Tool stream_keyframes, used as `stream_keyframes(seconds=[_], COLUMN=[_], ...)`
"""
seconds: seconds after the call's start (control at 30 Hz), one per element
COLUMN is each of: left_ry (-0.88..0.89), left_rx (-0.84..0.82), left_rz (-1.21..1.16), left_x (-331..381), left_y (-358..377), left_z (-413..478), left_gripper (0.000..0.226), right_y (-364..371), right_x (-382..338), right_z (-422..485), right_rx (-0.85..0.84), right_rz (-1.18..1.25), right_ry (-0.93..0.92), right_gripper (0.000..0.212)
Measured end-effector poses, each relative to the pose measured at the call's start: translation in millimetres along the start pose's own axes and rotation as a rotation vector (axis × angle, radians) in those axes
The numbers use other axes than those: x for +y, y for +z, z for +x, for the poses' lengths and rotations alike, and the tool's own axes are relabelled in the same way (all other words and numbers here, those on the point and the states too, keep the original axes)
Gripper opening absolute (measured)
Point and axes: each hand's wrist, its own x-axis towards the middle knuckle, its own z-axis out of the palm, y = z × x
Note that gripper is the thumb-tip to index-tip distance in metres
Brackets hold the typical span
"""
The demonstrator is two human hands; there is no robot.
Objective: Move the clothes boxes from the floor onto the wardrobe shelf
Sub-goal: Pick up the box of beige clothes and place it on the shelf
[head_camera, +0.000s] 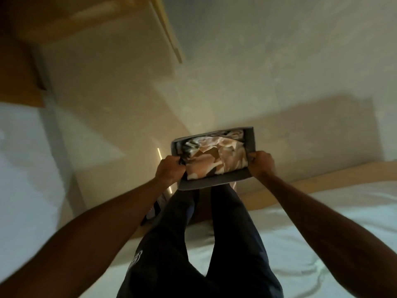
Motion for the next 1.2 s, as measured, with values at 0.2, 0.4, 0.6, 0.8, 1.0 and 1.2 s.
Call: stream_keyframes(seconds=[0.2, 0.4, 0.6, 0.8, 1.0, 1.2], left_ry=[0.008, -0.034, -0.112, -0.144, -0.080, 0.102], left_rx=[0.119, 0.327, 0.561, 0.739, 0.909, 1.051], left_rz=[-0.079, -0.065, -0.273, -0.439, -0.505, -0.527], left_x=[-82, -168, -218, -200, -139, -75], left_y=[-83, -171, -233, -319, -429, -546], left_z=[-75, -141, -171, -157, -122, -81], left_gripper=[0.024, 0.029, 0.035, 0.034, 0.040, 0.032], right_y=[-22, -25, -39, -95, -182, -269], right_x=[-108, -225, -334, -439, -523, -616], right_z=[-89, -151, -167, -139, -99, -71], right_rx=[-0.014, -0.094, -0.122, -0.012, 0.143, 0.360], right_rz=[-0.153, -0.334, -0.250, -0.212, -0.064, 0.053], right_ry=[-0.179, -0.493, -0.673, -0.815, -0.878, -0.891], right_gripper=[0.021, 0.020, 0.014, 0.026, 0.026, 0.031])
